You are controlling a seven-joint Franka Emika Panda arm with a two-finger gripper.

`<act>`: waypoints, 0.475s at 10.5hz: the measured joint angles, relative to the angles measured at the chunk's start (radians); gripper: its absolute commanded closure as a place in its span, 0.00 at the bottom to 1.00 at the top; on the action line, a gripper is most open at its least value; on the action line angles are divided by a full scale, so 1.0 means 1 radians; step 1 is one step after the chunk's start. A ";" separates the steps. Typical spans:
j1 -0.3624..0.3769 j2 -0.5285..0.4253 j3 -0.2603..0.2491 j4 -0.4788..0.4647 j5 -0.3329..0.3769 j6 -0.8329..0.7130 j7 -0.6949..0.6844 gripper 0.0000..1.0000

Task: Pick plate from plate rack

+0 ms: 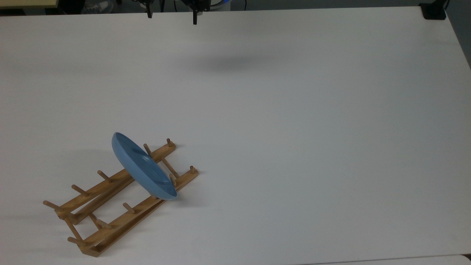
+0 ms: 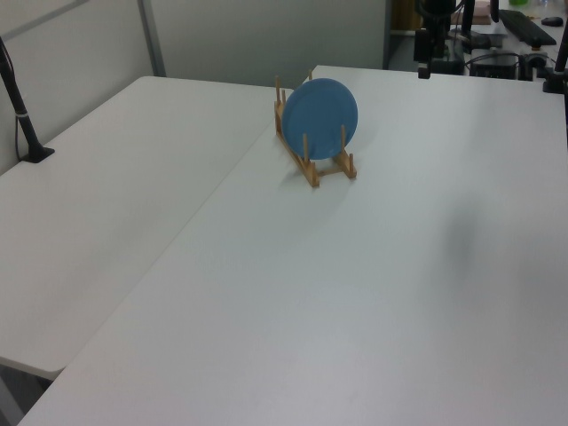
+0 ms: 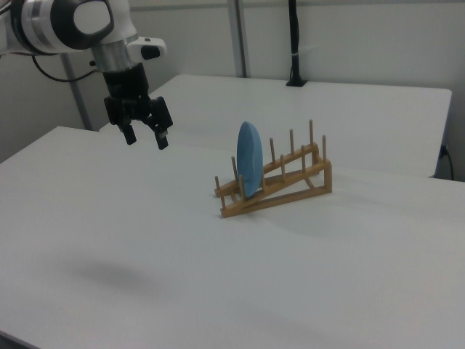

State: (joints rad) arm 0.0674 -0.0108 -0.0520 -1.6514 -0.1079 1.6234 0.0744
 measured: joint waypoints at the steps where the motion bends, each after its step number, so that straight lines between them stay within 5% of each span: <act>1: 0.000 0.000 0.000 0.000 0.000 0.000 -0.008 0.00; 5: 0.000 0.027 0.000 0.000 -0.002 0.000 -0.018 0.00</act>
State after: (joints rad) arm 0.0674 0.0160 -0.0520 -1.6516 -0.1102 1.6234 0.0559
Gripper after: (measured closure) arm 0.000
